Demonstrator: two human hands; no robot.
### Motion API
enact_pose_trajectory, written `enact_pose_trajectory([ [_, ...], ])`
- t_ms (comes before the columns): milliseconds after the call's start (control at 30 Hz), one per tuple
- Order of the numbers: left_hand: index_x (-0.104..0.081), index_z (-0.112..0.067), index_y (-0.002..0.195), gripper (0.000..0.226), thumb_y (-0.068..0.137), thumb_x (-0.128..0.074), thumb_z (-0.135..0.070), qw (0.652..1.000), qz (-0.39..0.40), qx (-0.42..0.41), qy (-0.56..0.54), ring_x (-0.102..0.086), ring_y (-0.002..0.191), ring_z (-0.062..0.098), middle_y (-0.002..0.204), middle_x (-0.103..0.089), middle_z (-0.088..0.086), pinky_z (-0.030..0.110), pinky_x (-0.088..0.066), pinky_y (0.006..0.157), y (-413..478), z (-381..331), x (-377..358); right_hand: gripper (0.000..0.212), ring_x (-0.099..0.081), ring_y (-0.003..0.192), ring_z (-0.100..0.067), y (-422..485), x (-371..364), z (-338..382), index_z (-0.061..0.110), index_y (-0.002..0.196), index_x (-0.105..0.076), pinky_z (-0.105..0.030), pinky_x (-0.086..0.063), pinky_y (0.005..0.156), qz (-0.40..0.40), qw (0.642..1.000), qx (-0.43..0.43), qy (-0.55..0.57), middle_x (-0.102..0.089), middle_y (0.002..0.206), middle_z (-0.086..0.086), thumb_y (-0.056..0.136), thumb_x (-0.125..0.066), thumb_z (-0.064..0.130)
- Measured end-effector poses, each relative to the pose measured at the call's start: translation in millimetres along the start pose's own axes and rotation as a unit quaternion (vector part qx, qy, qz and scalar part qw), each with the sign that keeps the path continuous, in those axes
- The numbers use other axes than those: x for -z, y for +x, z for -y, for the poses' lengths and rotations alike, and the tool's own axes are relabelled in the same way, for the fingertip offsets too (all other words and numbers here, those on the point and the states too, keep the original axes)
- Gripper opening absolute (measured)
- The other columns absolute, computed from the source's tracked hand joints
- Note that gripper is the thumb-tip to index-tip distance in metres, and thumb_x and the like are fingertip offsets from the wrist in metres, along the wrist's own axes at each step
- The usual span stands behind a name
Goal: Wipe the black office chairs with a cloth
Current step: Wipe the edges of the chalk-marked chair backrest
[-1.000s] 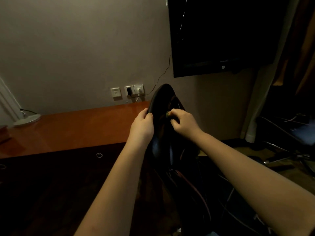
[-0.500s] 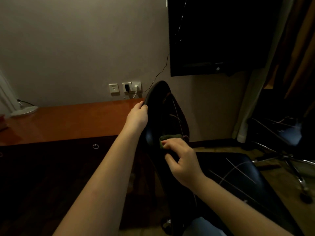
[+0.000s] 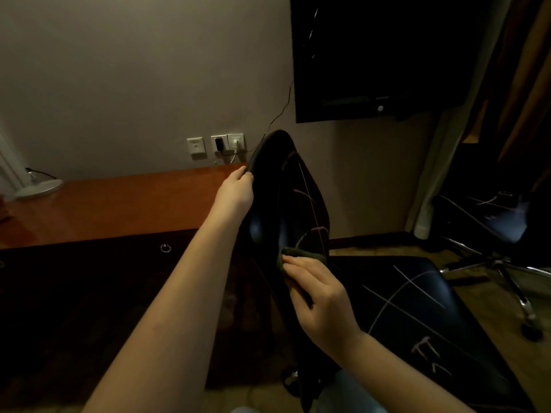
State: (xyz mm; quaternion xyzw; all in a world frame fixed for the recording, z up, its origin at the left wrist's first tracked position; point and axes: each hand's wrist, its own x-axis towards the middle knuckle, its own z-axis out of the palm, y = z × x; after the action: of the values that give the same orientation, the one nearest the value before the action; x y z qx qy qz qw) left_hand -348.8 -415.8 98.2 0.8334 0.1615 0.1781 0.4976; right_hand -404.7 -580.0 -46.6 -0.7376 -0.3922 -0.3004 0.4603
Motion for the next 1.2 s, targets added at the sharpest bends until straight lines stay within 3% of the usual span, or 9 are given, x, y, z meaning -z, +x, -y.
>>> enact_pose_trajectory([
  [133, -0.039, -0.017, 0.147, 0.044, 0.103, -0.036, -0.023, 1.000, -0.004, -0.004, 0.007, -0.033, 0.139, 0.020, 0.151, -0.039, 0.004, 0.025, -0.026, 0.107, 6.8, 1.8, 0.0, 0.036, -0.054, 0.122, -0.010, -4.2, -13.7, 2.4, 0.005, 0.123, -0.062, -0.032, -0.048, 0.101, -0.038, 0.997, -0.047, 0.043, -0.060, 0.124, -0.001, 0.090, -0.053, 0.013],
  [300, -0.039, -0.017, 0.147, 0.044, 0.103, -0.037, -0.022, 1.000, -0.006, -0.005, 0.005, -0.034, 0.138, 0.018, 0.151, -0.039, 0.003, 0.018, -0.026, 0.099, 15.0, 5.2, 0.0, 0.033, -0.057, 0.113, -0.008, 19.4, -21.7, -0.1, 0.005, 0.118, -0.066, -0.024, -0.049, 0.096, -0.071, 0.992, -0.082, 0.062, -0.058, 0.117, 0.003, 0.089, -0.053, 0.014],
  [567, -0.041, -0.018, 0.146, 0.043, 0.102, -0.038, -0.023, 1.000, -0.006, -0.005, 0.004, -0.037, 0.136, 0.018, 0.148, -0.042, 0.003, 0.020, -0.028, 0.100, 17.9, 6.7, 0.6, 0.027, -0.053, 0.107, -0.009, 67.0, -19.4, -19.3, 0.003, 0.114, -0.069, -0.003, -0.036, 0.095, -0.026, 0.991, -0.134, 0.011, -0.063, 0.114, -0.006, 0.088, -0.062, -0.001],
  [733, -0.041, -0.019, 0.146, 0.044, 0.102, -0.038, -0.023, 1.000, -0.005, -0.003, -0.008, -0.038, 0.136, 0.018, 0.148, -0.042, 0.003, 0.023, -0.029, 0.103, 16.6, 6.4, -0.6, 0.026, -0.059, 0.104, -0.009, 70.5, -15.0, -16.4, 0.007, 0.113, -0.070, -0.007, -0.042, 0.090, -0.029, 0.983, -0.176, 0.049, -0.066, 0.107, 0.001, 0.089, -0.062, 0.000],
  [933, -0.042, -0.019, 0.145, 0.044, 0.102, -0.039, -0.023, 1.000, -0.009, -0.001, -0.017, -0.039, 0.135, 0.018, 0.147, -0.043, 0.003, 0.021, -0.029, 0.097, 15.1, 7.1, -0.8, 0.034, -0.058, 0.107, 0.002, 36.8, -16.8, 5.2, 0.012, 0.114, -0.069, -0.012, -0.045, 0.094, -0.065, 0.975, -0.190, 0.098, -0.061, 0.107, 0.015, 0.086, -0.062, -0.006],
  [1067, -0.042, -0.018, 0.145, 0.044, 0.102, -0.038, -0.022, 1.000, -0.008, -0.003, -0.007, -0.038, 0.135, 0.018, 0.148, -0.042, 0.003, 0.018, -0.028, 0.097, 14.5, 6.5, -1.1, 0.031, -0.060, 0.110, -0.001, 10.1, -21.4, 19.2, 0.009, 0.111, -0.071, -0.022, -0.050, 0.095, -0.095, 0.976, -0.157, 0.121, -0.066, 0.112, 0.004, 0.083, -0.062, 0.000],
  [1200, -0.039, -0.016, 0.146, 0.044, 0.103, -0.037, -0.021, 1.000, -0.003, -0.004, -0.004, -0.036, 0.137, 0.018, 0.149, -0.040, 0.003, 0.015, -0.026, 0.091, 13.2, 5.2, -1.0, 0.029, -0.060, 0.113, -0.008, -9.7, -19.7, 20.4, 0.006, 0.109, -0.072, -0.032, -0.054, 0.093, -0.068, 0.987, -0.095, 0.114, -0.065, 0.116, -0.002, 0.082, -0.065, -0.002],
])
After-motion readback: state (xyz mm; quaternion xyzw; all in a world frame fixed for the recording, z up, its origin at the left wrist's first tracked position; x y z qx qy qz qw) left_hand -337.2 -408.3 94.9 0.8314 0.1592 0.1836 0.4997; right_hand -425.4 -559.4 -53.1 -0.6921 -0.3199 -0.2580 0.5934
